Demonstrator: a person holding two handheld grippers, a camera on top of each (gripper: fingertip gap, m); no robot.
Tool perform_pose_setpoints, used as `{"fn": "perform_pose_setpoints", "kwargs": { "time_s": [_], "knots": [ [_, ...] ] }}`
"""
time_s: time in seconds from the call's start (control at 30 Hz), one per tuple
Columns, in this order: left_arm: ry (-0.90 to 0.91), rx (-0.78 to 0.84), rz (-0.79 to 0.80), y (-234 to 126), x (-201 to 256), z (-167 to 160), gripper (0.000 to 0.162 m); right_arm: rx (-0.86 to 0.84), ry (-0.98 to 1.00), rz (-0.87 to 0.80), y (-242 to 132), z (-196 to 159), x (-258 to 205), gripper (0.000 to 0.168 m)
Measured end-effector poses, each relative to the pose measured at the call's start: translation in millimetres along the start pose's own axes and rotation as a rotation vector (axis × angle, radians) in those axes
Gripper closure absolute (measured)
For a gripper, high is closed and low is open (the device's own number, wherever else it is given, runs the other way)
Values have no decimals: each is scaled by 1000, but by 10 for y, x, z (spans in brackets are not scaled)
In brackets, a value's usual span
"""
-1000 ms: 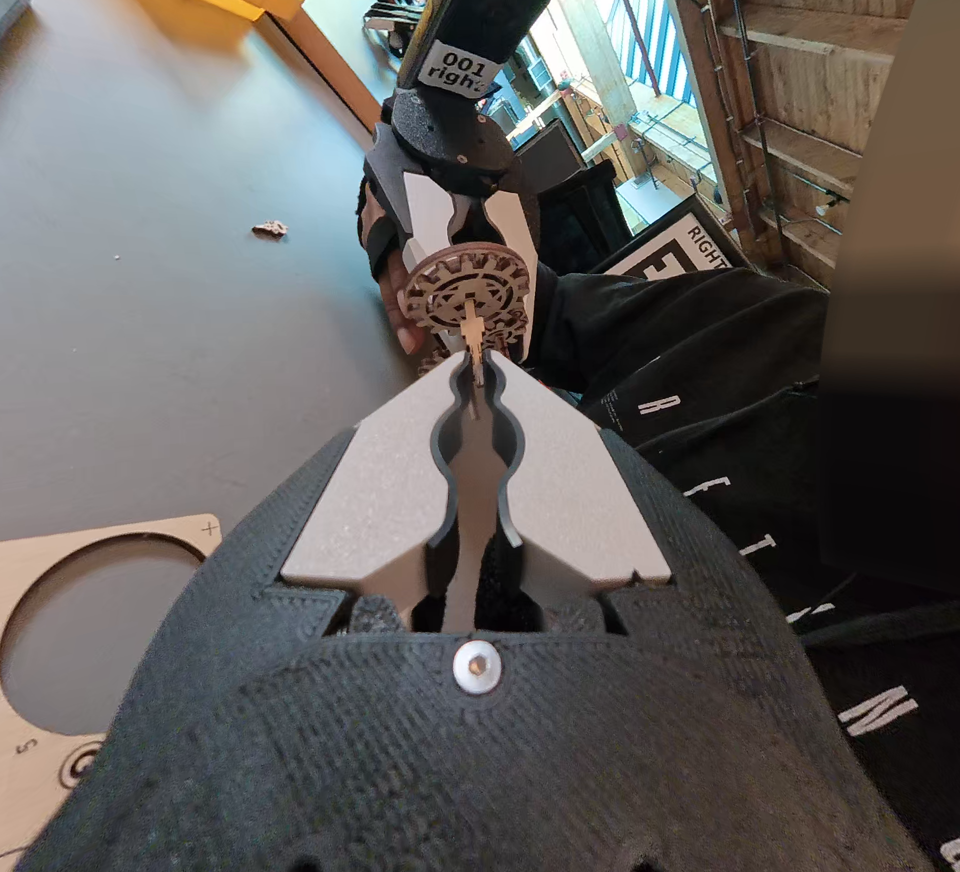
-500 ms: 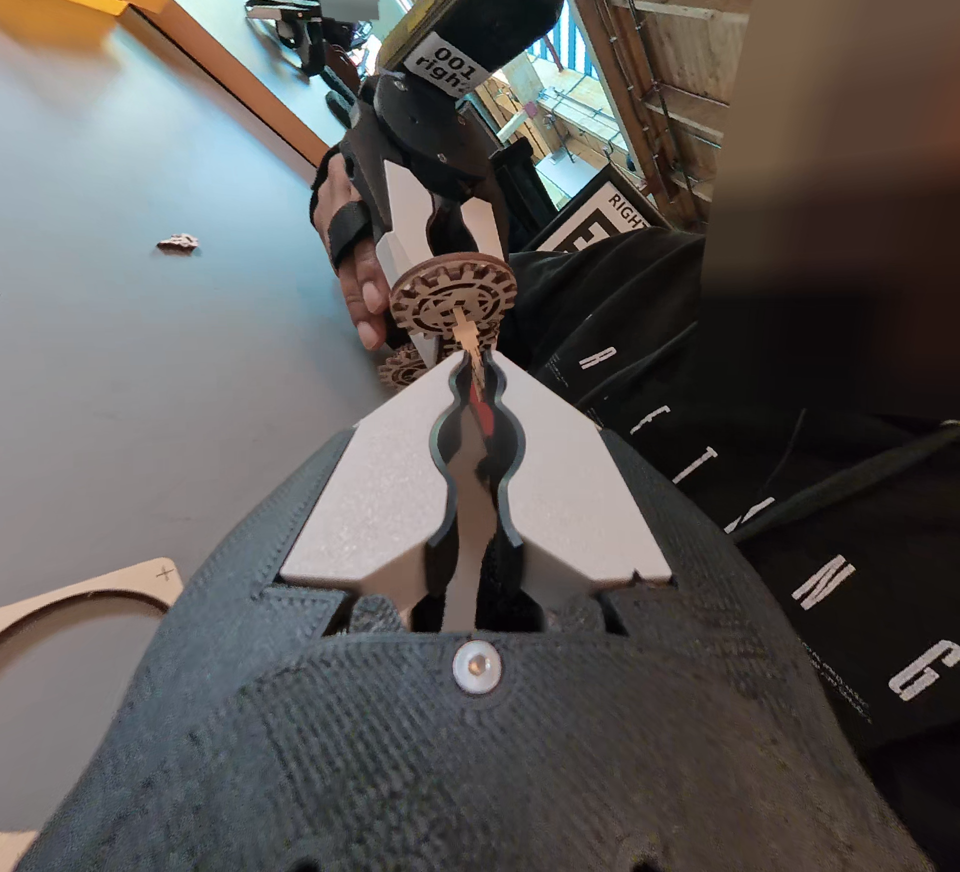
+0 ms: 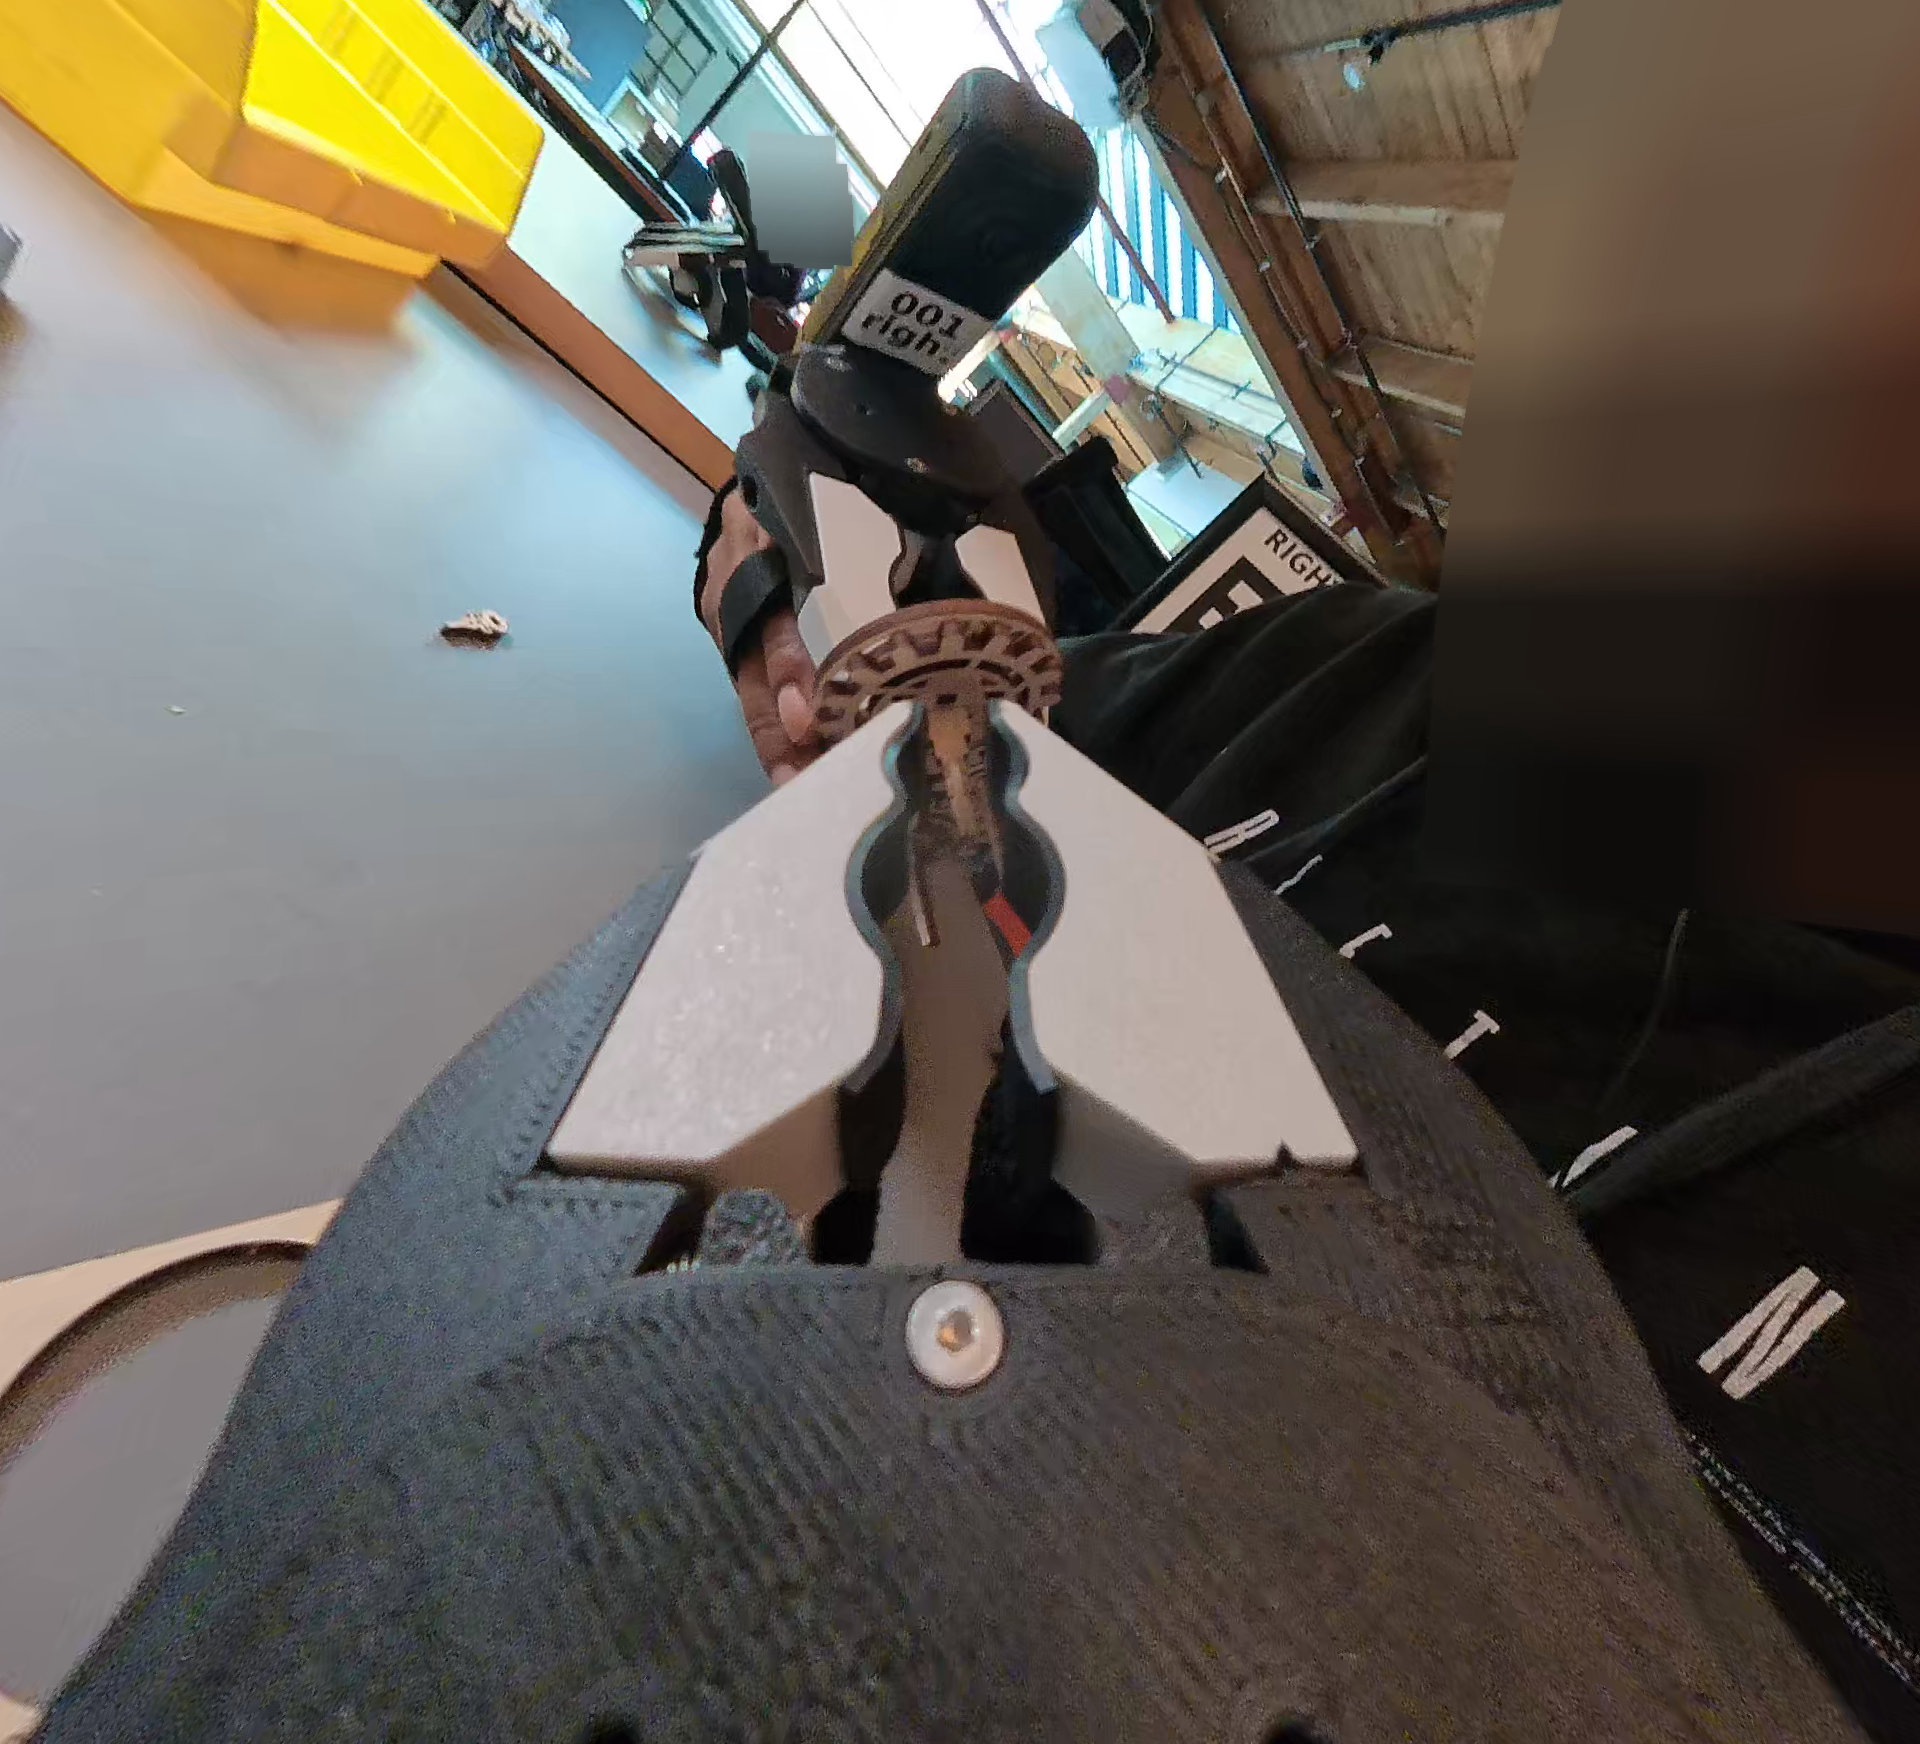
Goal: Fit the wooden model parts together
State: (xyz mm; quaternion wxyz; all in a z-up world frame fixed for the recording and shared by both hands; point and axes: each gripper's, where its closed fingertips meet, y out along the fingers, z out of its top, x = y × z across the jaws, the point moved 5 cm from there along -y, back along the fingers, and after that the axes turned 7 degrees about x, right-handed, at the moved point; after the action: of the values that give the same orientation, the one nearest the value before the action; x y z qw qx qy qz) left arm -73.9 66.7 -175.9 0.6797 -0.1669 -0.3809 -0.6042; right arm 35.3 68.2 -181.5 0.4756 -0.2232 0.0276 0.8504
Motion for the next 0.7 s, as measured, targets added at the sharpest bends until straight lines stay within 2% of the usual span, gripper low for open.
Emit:
{"fn": "perform_pose_setpoints", "kwargs": {
  "time_s": [0.1,0.2,0.27,0.37,0.7],
  "knots": [
    [49,-17,66,-59,-55,21,139,22,6,-35,-25,23,56,143],
    [145,-110,161,-92,-148,-55,138,20,-10,-84,-40,38,95,143],
    [168,-150,176,-58,-170,-115,141,-7,-33,-101,-29,19,93,143],
    [173,-158,144,-22,-137,-142,162,-66,-54,-140,-8,-44,116,143],
    [247,-186,90,-6,-97,-208,162,-129,-157,-174,-1,-58,44,143]
  ]
}}
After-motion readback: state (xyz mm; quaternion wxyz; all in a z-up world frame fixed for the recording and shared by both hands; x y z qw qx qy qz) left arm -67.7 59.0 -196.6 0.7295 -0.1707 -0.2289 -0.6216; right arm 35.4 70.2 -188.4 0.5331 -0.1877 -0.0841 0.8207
